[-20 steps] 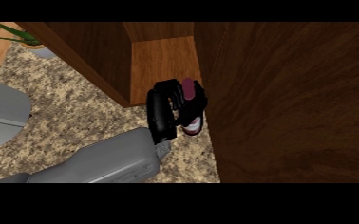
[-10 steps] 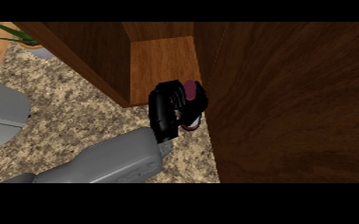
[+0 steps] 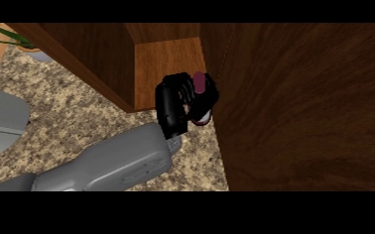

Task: Pick up the wine, place it into the cabinet and close the cabinet

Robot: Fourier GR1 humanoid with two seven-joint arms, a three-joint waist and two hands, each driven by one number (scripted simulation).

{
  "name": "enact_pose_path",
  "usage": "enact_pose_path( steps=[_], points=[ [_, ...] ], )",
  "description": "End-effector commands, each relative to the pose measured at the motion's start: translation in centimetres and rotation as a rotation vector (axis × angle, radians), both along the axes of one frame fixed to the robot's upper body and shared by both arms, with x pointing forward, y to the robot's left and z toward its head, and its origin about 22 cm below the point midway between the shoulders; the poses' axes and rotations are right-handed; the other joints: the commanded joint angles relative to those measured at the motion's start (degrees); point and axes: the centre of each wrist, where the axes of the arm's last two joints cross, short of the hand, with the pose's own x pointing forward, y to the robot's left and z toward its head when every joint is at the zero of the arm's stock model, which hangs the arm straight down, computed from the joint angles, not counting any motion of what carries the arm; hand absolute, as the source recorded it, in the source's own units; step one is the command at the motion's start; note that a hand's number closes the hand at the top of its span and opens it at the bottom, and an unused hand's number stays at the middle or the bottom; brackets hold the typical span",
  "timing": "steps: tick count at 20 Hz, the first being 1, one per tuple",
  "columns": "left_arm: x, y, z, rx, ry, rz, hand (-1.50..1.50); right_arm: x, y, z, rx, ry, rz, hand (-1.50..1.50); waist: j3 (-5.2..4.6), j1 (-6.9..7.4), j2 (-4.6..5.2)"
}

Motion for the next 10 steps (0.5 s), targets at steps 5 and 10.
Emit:
enact_pose_path(
  steps=[5,10],
  points=[
    [2.2,0.7,1.8,-0.004,-0.04,0.051,1.5,0.1,0.2,0.3,-0.003,-0.012,0.013,-1.5,0.03,-0.69,0.22],
    [2.7,1.4,1.3,0.031,-0.039,0.072,1.5,0.0,0.1,0.2,-0.011,-0.006,0.02,-1.5,0.06,-1.27,0.57]
  ],
)
